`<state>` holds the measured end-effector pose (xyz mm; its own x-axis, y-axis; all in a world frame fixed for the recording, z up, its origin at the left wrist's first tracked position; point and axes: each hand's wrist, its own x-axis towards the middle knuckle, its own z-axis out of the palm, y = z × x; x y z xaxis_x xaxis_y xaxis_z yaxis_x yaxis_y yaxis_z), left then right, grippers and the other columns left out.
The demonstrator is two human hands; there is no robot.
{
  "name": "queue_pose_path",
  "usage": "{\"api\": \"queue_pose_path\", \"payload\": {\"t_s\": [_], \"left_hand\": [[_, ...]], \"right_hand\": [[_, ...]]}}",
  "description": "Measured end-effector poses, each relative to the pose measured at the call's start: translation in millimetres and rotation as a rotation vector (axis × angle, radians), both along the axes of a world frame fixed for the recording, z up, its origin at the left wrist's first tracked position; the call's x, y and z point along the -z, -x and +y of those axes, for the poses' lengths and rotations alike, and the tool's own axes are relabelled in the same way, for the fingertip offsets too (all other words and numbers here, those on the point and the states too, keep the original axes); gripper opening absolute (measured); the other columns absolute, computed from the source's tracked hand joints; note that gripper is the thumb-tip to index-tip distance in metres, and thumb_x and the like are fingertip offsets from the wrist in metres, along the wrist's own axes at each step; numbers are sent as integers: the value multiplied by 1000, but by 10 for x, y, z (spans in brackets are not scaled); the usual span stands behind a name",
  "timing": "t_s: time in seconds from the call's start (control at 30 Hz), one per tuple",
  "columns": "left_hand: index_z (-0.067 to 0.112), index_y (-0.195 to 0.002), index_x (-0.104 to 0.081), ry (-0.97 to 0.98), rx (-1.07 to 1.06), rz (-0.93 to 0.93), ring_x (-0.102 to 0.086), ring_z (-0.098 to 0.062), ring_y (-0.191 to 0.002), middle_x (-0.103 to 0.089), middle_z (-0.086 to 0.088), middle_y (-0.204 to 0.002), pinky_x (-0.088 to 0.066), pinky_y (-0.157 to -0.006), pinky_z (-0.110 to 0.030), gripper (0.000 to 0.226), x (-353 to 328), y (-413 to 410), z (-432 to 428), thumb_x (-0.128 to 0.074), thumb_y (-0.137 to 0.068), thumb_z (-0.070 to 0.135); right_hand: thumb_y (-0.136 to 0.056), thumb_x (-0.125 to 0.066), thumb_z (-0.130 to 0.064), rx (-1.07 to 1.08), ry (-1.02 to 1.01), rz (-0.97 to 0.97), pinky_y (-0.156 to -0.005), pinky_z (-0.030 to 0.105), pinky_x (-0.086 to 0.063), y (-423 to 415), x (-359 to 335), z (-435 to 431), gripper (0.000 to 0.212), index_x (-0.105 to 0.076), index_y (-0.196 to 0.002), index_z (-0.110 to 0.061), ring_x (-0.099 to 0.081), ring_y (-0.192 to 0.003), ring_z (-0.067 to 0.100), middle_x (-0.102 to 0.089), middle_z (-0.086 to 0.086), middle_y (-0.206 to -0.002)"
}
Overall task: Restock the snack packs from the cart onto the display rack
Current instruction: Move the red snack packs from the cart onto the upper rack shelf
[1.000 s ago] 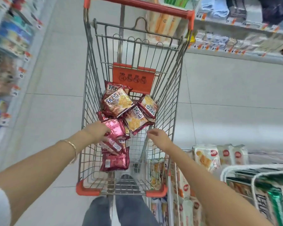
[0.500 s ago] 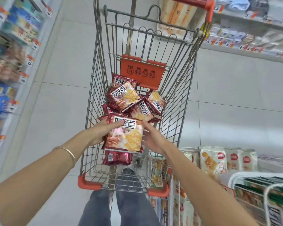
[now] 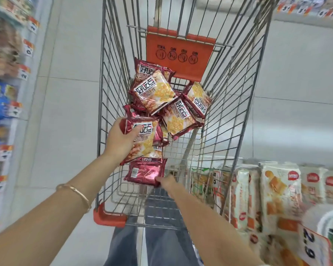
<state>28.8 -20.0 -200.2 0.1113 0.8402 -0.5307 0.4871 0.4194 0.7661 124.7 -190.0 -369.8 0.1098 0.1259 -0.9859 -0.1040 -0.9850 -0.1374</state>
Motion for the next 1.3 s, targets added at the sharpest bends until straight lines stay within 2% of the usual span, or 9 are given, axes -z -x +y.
{"api": "queue_pose_path", "payload": {"t_s": [0.3, 0.4, 0.5, 0.7, 0.77, 0.87, 0.97, 1.1, 1.3], "left_hand": [[13, -128, -55, 27, -23, -13, -64, -13, -101, -68, 2, -113, -52, -89, -31, 37, 105, -41, -145, -66, -95, 25], [12, -127, -54, 59, -8, -18, -63, -10, -94, -66, 1, -112, -47, -68, -18, 34, 25, -51, -149, -63, -97, 25], [11, -122, -54, 71, -13, -61, -62, -5, -87, -65, 3, -105, -53, -65, -16, 29, -120, -51, -140, -62, -98, 25], [13, -127, -57, 114, -39, -147, -65, -15, -101, -68, 1, -114, -47, -74, -22, 36, -490, 43, -97, -63, -97, 33], [14, -125, -59, 135, -63, -187, -64, -16, -104, -69, 1, -113, -47, -82, -27, 34, -630, 70, -65, -62, -97, 34], [13, -127, -59, 188, -81, -263, -66, -12, -97, -71, 0, -111, -48, -78, -25, 35, -824, 105, -6, -61, -98, 33], [14, -127, -57, 312, -104, -361, -72, -26, -96, -76, -8, -108, -54, -86, -40, 44, -1005, 114, 22, -64, -93, 41], [7, -124, -62, 411, -90, -472, -70, -33, -105, -74, -15, -110, -56, -85, -41, 59, -1146, 45, 14, -62, -89, 54], [12, -131, -59, 393, 6, -513, -64, -39, -111, -67, -21, -122, -50, -100, -51, 87, -1302, -63, 60, -72, -65, 67]], "right_hand": [[-101, -55, -19, -143, -25, -60, -47, 22, -43, 5, -32, -57, 25, -62, -89, 2, -44, -51, 11, -59, 5, -73], [-98, -55, -32, -596, -269, -385, -96, 38, -48, -155, -504, -17, 31, -66, -79, -10, -56, -92, 19, -60, 6, -99], [-94, -54, -34, -814, -620, -586, -124, 38, 1, -377, -1004, -74, 36, -79, -84, -10, -26, -145, 26, -47, 5, -147], [-93, -55, -33, -1117, -754, -718, -125, 44, 7, -740, -1935, 93, 35, -74, -74, -10, -44, -133, 21, -63, 7, -126], [-92, -55, -29, -1009, -794, -764, -125, 48, -12, -829, -2272, 218, 34, -65, -65, -10, -54, -108, 17, -66, 5, -100], [-96, -53, -23, -557, -843, -644, -85, 40, -55, -961, -2831, 420, 35, -56, -68, -1, -53, -81, 18, -55, 2, -82], [-103, -46, -24, -86, -789, -450, -53, 20, -44, -1067, -3338, 643, 34, -53, -74, -7, -51, -63, 22, -52, 0, -67], [-107, -38, -27, 286, -667, -104, -62, 29, -40, -1141, -3537, 903, 37, -52, -75, -17, -52, -53, 13, -45, -8, -47], [-102, -44, -32, 295, -588, -58, -71, 35, -49, -1121, -3484, 868, 30, -50, -82, -11, -59, -76, 24, -60, 5, -74]]}}
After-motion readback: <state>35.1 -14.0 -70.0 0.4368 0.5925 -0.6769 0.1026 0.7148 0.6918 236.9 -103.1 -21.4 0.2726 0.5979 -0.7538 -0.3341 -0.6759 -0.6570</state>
